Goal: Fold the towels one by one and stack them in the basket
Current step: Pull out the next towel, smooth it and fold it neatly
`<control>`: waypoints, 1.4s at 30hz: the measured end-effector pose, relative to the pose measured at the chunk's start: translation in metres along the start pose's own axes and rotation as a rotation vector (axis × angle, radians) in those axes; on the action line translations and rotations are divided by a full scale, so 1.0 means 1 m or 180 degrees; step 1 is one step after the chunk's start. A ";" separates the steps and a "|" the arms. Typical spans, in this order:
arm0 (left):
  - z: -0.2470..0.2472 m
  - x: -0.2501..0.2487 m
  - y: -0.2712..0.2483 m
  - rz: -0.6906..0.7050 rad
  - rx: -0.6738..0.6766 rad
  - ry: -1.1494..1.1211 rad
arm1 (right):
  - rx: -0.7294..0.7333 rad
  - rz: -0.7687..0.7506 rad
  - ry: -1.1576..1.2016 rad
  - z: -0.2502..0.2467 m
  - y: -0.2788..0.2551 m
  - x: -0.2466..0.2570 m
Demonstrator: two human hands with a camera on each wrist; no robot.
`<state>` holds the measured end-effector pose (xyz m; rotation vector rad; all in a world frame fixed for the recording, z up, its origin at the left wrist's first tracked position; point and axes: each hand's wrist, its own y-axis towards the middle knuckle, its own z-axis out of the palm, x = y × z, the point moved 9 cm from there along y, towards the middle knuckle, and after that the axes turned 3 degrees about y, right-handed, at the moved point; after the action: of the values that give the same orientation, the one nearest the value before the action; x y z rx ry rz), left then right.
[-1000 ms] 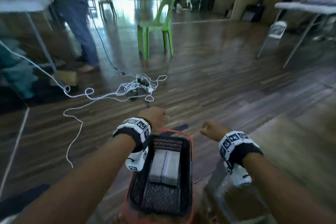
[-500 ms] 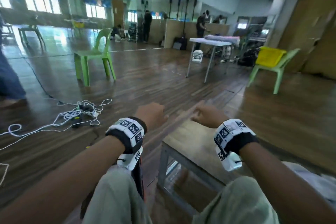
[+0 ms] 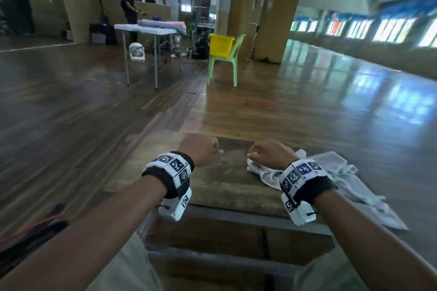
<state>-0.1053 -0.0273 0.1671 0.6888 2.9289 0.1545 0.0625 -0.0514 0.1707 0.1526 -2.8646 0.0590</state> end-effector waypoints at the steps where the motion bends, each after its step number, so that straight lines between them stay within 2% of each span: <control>1: 0.004 -0.016 0.010 0.0095 0.0020 -0.0031 | -0.0062 0.0150 0.0012 -0.003 -0.006 -0.022; 6: 0.025 -0.083 0.052 0.0313 0.0181 -0.0241 | -0.0298 0.0595 0.0247 -0.012 -0.038 -0.109; 12: 0.067 -0.123 0.085 0.0284 0.0441 -0.0442 | -0.0365 0.0790 0.0342 0.002 -0.042 -0.165; 15: 0.088 -0.136 0.101 0.0383 0.0331 -0.0443 | -0.0358 0.0810 0.0371 0.019 -0.030 -0.182; 21: 0.157 -0.144 0.141 0.0488 0.0535 -0.0458 | -0.0064 0.0660 0.0296 0.069 0.015 -0.211; 26: 0.182 -0.159 0.173 0.0669 0.0375 -0.0260 | -0.0182 0.0774 0.0615 0.089 0.060 -0.236; 32: 0.207 -0.141 0.191 0.0499 0.0190 -0.0267 | -0.0296 0.0432 0.0123 0.114 0.088 -0.234; 37: 0.182 -0.140 0.176 0.0742 -0.0280 -0.0477 | -0.0323 0.0310 -0.0276 0.109 0.087 -0.218; 42: 0.136 -0.130 0.164 0.0796 -0.0497 -0.0069 | -0.0657 0.0085 -0.0306 0.061 0.077 -0.185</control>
<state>0.1020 0.0696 0.0669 1.0199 2.7619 0.3924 0.2153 0.0401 0.0599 0.0775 -2.9450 -0.2444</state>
